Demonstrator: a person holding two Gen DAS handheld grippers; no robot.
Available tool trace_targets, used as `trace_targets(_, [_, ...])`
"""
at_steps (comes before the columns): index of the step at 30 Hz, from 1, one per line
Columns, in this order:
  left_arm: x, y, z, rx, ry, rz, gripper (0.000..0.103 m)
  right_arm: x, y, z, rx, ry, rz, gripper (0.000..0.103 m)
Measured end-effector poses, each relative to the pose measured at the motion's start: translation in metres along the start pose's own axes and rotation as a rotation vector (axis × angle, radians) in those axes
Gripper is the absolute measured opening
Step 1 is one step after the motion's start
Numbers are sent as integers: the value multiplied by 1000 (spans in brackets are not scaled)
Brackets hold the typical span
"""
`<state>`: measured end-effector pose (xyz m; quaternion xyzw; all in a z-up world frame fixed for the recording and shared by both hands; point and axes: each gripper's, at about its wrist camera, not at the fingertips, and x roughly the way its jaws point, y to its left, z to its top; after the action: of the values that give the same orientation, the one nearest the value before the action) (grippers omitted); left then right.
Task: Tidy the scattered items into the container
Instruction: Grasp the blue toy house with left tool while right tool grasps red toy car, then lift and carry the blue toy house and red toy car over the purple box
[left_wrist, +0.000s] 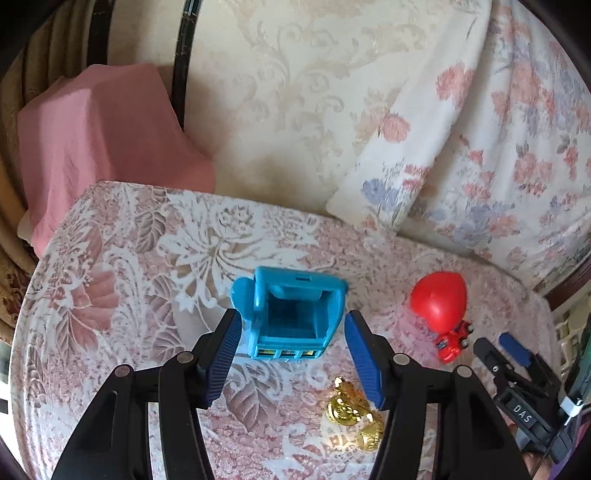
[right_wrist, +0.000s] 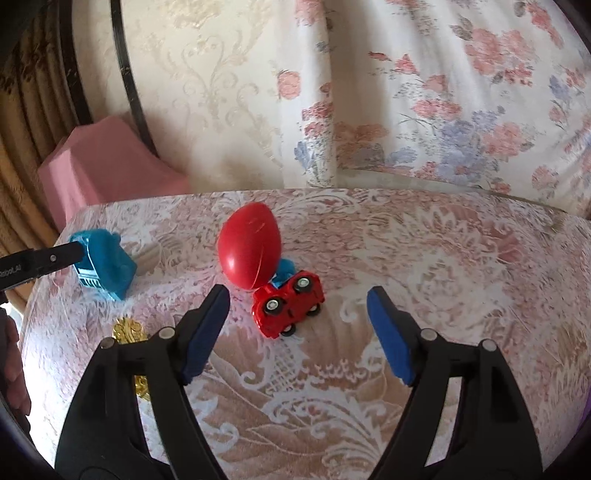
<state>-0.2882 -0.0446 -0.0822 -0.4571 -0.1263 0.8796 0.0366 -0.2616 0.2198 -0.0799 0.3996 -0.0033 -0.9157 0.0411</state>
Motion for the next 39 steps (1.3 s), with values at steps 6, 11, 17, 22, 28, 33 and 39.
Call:
trace_targets(6, [18,-3,-5,12,32,11,61,16,3,-5,-18,17,9,79])
trace_targets(11, [24,-4,-8,15,32,32,61,29,9,-7,-52,25,8,79])
trace_targets(17, [28,-7,-11,41,5,52,62,44,8,-11,-59,51,-16,79])
trace_targets(22, [31,-8,-12,45,-4,61,64,49,8,-13,-60,51,-10,79])
trace_targets(28, [31,-11,-12,55,12,57,64,54,6,-14,-49,58,3,79])
trace_targets(33, [30,-11,-13,39,-31,95,64,54,6,-14,-48,53,-16,65])
trace_targets(39, [31,-14,-13,42,-37,101,62,53,8,-14,-55,49,-19,59])
